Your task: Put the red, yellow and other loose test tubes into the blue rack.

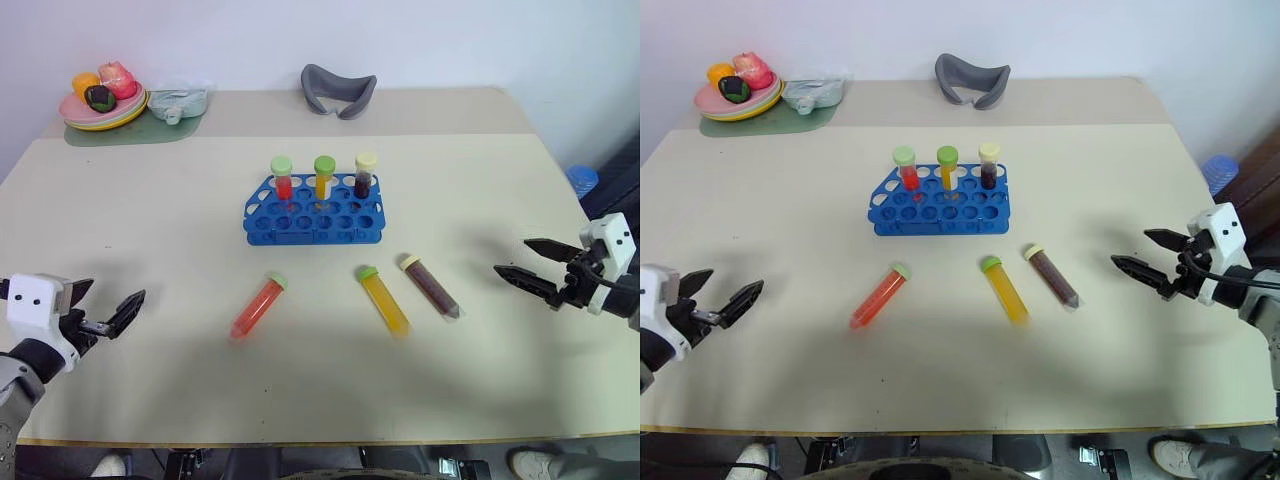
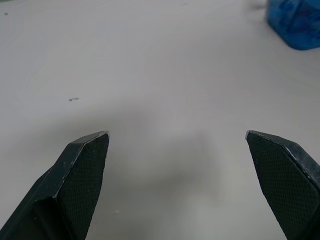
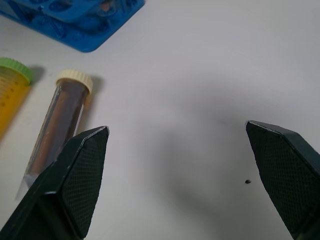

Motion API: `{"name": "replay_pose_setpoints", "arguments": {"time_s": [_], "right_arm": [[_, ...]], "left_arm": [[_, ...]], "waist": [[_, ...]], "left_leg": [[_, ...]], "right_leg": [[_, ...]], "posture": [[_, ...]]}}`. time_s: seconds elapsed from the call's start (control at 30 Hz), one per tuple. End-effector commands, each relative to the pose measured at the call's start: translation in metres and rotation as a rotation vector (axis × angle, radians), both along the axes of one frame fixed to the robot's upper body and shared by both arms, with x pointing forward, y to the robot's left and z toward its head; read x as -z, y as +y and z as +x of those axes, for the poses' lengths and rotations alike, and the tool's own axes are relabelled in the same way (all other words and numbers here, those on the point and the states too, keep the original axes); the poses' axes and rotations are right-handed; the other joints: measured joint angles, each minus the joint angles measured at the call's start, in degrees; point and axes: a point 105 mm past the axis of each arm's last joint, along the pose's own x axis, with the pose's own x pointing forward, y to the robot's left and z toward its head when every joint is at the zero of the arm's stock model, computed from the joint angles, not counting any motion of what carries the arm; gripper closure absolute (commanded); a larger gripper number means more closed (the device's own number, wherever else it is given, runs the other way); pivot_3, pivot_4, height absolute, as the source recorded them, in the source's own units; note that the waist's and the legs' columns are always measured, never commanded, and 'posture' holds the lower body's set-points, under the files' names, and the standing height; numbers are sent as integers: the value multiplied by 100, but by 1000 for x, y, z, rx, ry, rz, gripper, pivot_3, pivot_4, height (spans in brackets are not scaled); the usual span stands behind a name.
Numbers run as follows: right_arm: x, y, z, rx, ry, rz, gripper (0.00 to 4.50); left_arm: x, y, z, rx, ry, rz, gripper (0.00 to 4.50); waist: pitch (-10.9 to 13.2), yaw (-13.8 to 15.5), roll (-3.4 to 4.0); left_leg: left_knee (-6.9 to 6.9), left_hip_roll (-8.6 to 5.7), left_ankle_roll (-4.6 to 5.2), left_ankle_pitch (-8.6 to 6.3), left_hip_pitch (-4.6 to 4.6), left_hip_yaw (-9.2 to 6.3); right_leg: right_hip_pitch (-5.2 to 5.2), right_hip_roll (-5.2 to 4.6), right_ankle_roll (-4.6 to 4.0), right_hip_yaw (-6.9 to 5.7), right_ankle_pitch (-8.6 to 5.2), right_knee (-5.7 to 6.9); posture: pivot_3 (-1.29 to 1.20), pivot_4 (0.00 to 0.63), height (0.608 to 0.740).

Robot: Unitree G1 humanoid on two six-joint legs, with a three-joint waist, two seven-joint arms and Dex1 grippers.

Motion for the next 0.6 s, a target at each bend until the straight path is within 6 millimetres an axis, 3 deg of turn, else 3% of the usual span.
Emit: {"name": "replay_pose_setpoints", "arguments": {"time_s": [0.03,0.37,0.5,0.6], "right_arm": [[-12,-2,2,-5,-30,-34,0],[-31,7,9,-19,-49,-75,0],[-37,24,3,-51,7,-101,0],[-45,40,-9,-90,44,-111,0]], "left_arm": [[-7,-1,-1,-6,-32,14,34],[-11,-17,12,58,-66,-5,34],[-18,-44,28,167,-101,-30,34],[-25,-79,38,333,-115,-35,34]], "waist": [[0,0,0],[0,6,1],[0,9,2],[-1,18,2]], "left_leg": [[0,0,0,0,0,0],[2,0,0,0,0,0],[4,0,0,0,0,0],[4,0,0,0,-2,0]], "right_leg": [[0,0,0,0,0,0],[1,-1,0,0,0,1],[1,-1,1,0,1,1],[1,-1,1,0,1,1]], "posture": [[0,150,740],[0,150,740],[0,150,740],[0,150,740]]}}
